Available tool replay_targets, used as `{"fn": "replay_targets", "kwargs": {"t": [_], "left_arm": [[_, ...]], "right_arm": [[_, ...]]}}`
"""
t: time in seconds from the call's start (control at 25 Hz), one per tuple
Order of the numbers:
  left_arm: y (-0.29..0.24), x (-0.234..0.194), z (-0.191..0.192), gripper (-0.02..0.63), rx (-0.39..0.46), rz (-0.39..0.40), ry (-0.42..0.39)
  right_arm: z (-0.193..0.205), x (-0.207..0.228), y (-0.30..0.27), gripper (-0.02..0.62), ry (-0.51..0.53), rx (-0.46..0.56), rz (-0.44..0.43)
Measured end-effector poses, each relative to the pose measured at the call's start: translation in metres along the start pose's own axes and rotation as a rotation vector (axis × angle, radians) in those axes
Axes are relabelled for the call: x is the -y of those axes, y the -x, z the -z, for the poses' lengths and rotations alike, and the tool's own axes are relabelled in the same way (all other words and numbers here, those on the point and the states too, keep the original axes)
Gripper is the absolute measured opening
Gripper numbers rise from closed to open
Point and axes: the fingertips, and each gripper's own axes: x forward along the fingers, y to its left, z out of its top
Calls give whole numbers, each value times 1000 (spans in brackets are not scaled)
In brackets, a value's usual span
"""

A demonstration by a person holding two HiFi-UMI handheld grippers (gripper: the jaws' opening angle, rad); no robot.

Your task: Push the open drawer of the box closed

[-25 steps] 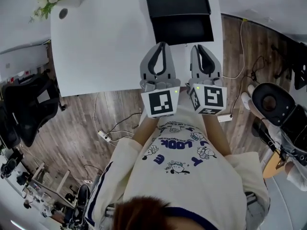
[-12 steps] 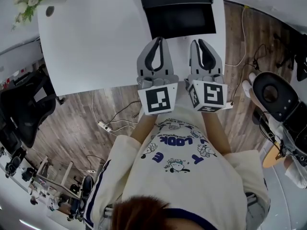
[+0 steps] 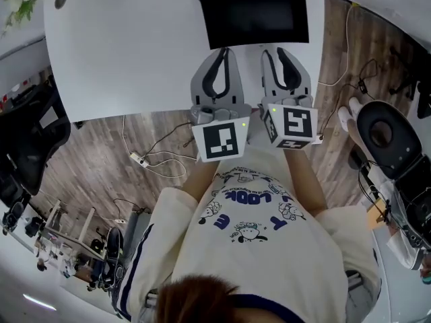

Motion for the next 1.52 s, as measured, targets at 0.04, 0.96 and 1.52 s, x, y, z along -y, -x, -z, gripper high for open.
{"fn": "replay_targets", "kwargs": {"t": [0.04, 0.96, 1.52], "left_arm": [[-1, 1, 2, 18, -4, -1, -4], [-5, -11, 34, 18, -73, -18, 41], [-14, -21, 35, 18, -87, -41, 56]], "right_arm": [[4, 0, -3, 121, -1, -11, -6], [67, -3, -44, 114, -20, -203, -26], [62, 2, -47, 86, -13, -191, -24]]}}
